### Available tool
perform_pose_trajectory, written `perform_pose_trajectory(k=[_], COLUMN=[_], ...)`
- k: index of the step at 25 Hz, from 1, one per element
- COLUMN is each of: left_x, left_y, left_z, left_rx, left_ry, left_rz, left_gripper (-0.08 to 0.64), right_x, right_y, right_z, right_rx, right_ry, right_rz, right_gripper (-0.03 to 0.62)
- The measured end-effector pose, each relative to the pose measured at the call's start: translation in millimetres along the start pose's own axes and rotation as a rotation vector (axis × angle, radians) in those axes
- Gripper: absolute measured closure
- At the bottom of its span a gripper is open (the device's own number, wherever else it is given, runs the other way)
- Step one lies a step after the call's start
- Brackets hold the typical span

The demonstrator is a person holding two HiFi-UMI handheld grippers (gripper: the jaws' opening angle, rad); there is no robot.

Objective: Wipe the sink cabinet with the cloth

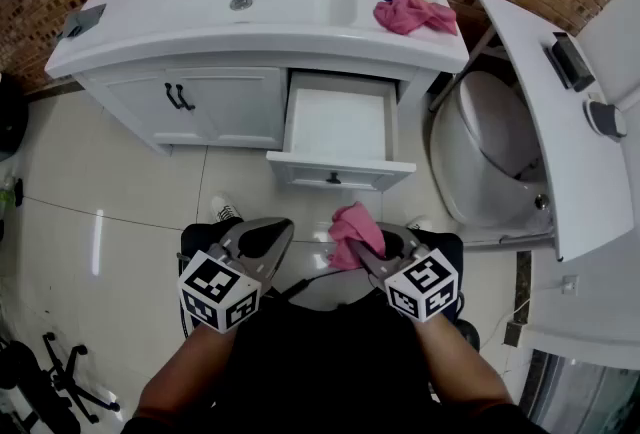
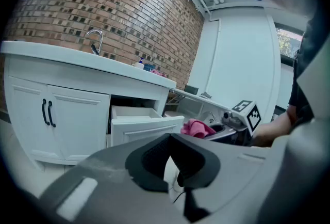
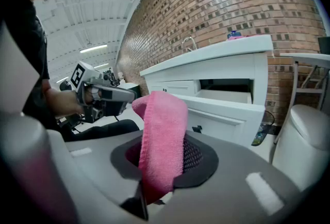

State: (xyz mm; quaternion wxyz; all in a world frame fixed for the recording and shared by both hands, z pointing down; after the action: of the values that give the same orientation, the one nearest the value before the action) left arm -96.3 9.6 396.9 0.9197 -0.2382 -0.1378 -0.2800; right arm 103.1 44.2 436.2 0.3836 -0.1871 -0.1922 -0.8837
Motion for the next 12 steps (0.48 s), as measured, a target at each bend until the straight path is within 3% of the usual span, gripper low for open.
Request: perform_pose_trajectory(k=[9, 12], left_x=[4, 3], left_y=[-21, -21], left_z=[5, 6], left_rx=[-0.022, -0.025], left_ry=[0.002, 0.000], left_rz=[-0.004, 0.008], left_gripper=[0.555, 0.555], right_x=[110, 144], right_y=[-3, -5], right_z=[9, 26], right_rx=[-0.092, -0.067], right_ry=[-0.099, -0.150], right_rz=[-0.101, -0.123], right_gripper=[0.499, 0.499])
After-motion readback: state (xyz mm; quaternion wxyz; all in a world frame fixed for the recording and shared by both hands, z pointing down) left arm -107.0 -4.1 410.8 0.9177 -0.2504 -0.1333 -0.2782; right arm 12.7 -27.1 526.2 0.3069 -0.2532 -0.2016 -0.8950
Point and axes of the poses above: the fingertips, and each gripper's own axes: x forward along the fingers, y to its right, z out of its underside, the point moved 7 cm from there along -x, backward along the fingers, and after that the axes turned 4 degrees about -x, right-handed, at the moved point
